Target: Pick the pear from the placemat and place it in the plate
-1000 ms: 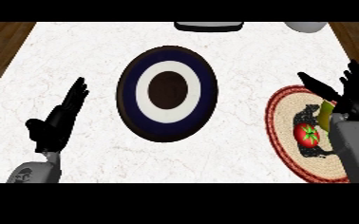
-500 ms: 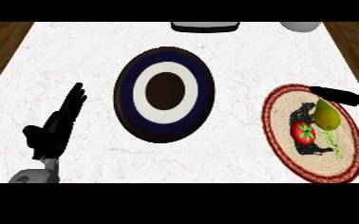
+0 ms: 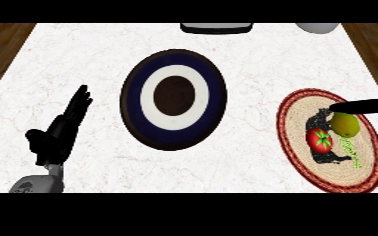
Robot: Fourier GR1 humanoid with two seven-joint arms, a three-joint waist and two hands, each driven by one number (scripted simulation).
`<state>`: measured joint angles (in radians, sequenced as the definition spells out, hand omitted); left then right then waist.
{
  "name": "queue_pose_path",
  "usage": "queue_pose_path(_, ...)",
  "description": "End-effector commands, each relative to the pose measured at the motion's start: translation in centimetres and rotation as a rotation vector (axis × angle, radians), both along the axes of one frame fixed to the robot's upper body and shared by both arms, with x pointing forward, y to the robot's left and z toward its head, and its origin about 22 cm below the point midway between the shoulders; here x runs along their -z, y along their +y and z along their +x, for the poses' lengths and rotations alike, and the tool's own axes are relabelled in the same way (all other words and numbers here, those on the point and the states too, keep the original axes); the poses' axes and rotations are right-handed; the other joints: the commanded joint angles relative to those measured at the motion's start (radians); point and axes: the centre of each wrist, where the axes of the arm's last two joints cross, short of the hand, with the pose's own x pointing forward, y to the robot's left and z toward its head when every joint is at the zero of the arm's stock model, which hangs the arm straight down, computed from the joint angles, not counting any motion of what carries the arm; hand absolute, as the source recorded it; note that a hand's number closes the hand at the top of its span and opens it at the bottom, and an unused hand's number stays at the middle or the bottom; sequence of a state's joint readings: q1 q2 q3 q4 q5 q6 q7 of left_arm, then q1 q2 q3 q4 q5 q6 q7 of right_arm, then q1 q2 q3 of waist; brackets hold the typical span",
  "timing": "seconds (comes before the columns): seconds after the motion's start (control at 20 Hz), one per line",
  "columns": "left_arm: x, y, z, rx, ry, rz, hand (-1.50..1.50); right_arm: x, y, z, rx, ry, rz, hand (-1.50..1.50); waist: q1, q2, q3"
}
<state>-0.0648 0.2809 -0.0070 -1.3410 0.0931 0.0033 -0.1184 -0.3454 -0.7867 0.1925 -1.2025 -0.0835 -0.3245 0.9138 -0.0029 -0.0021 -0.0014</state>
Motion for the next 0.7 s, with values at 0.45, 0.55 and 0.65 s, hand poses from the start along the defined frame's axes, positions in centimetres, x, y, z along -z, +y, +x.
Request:
queue_pose_path(0.45, -1.1, 0.1, 0.9, 0.015, 0.001, 0.011, 0.0, 2.0, -0.2, 0.9, -0.014, 0.297, 0.057, -1.5, 0.012, 0.004, 0.002)
queue_pose_path(0.55, 0.8, -1.2, -0.3, 0.015, 0.006, 0.006, 0.0, 2.1, -1.8, 1.0, -0.04, 0.295, 0.076, -1.5, 0.01, 0.003, 0.002)
queue_pose_path(0.65, 0.9, 0.4, -1.4, 0.008, 0.013, -0.005, 0.0, 2.6, -1.3, 0.2, -0.036, 0.31, 0.073, -1.5, 0.008, 0.002, 0.001)
